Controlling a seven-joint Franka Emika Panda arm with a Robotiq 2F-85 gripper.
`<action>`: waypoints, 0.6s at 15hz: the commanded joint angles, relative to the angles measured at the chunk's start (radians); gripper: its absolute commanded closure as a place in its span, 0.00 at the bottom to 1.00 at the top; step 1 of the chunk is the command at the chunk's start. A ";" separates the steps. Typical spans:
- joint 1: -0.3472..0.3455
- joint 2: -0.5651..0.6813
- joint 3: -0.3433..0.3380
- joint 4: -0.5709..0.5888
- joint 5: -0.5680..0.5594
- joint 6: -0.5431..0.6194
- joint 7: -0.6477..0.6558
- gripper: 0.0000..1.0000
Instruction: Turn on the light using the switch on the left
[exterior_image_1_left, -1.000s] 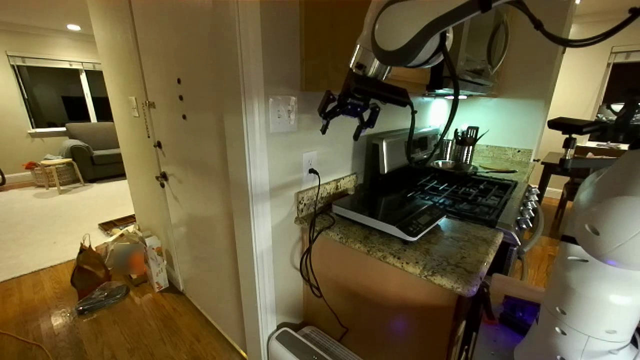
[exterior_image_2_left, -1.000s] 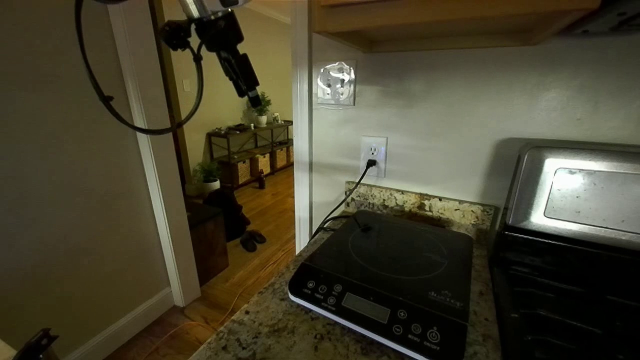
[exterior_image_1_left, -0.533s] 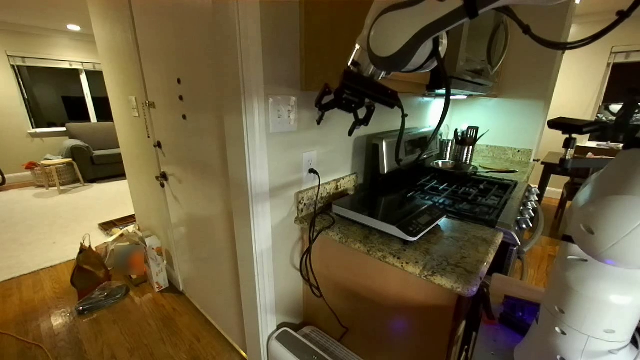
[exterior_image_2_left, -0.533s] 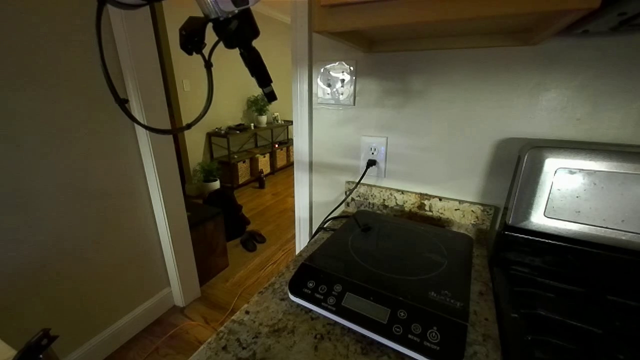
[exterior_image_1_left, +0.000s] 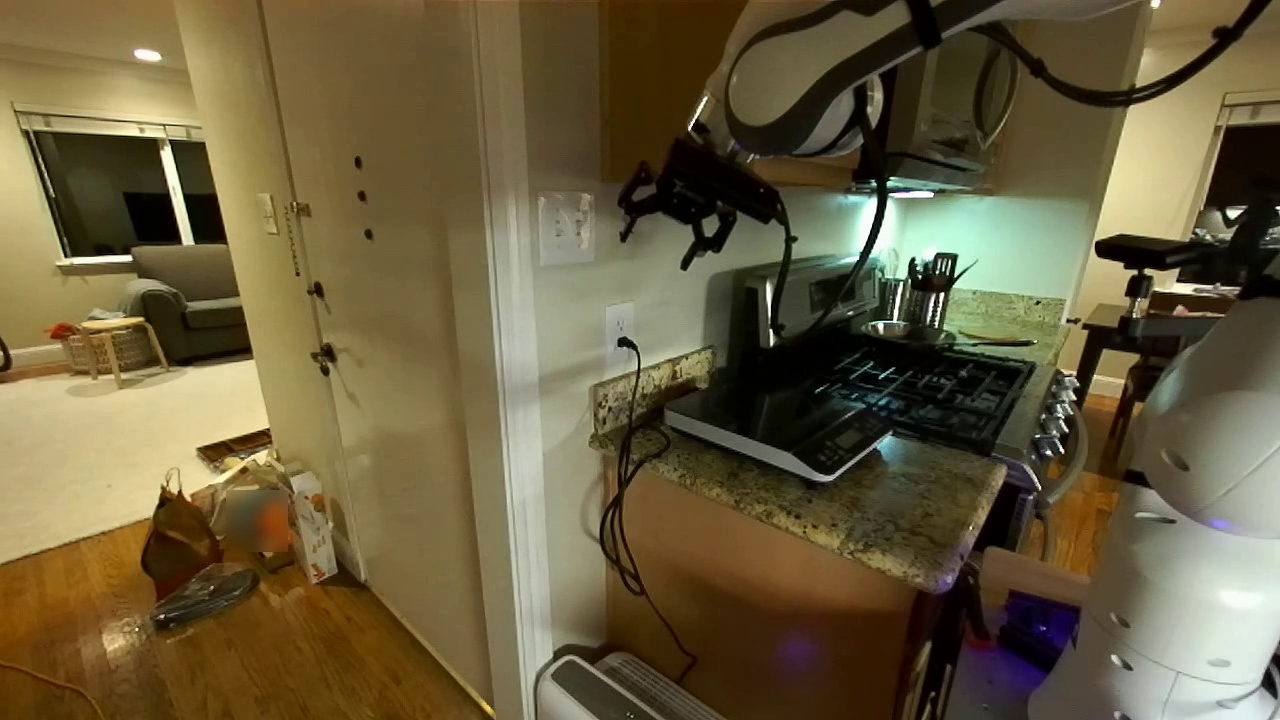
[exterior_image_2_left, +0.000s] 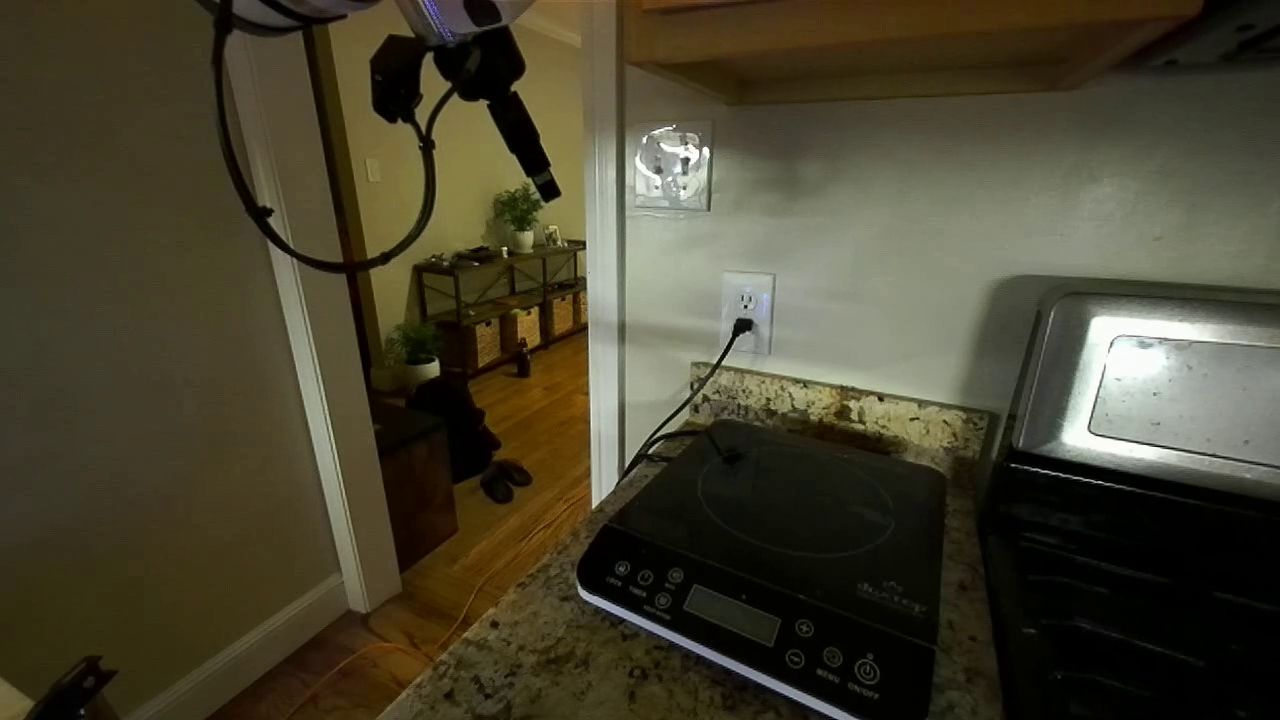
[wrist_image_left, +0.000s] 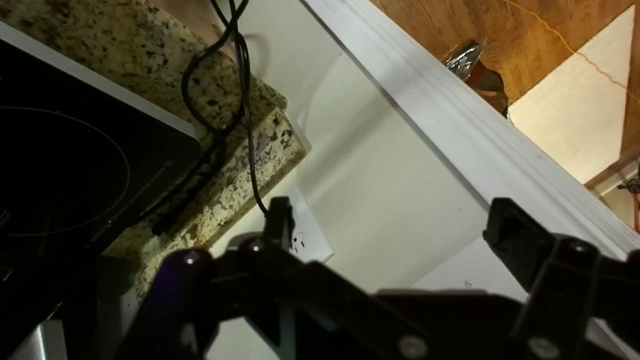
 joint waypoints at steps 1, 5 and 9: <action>-0.017 0.033 0.016 -0.018 0.023 0.155 0.125 0.00; -0.047 0.140 0.044 -0.010 0.018 0.354 0.301 0.00; -0.114 0.224 0.075 0.000 -0.006 0.521 0.469 0.00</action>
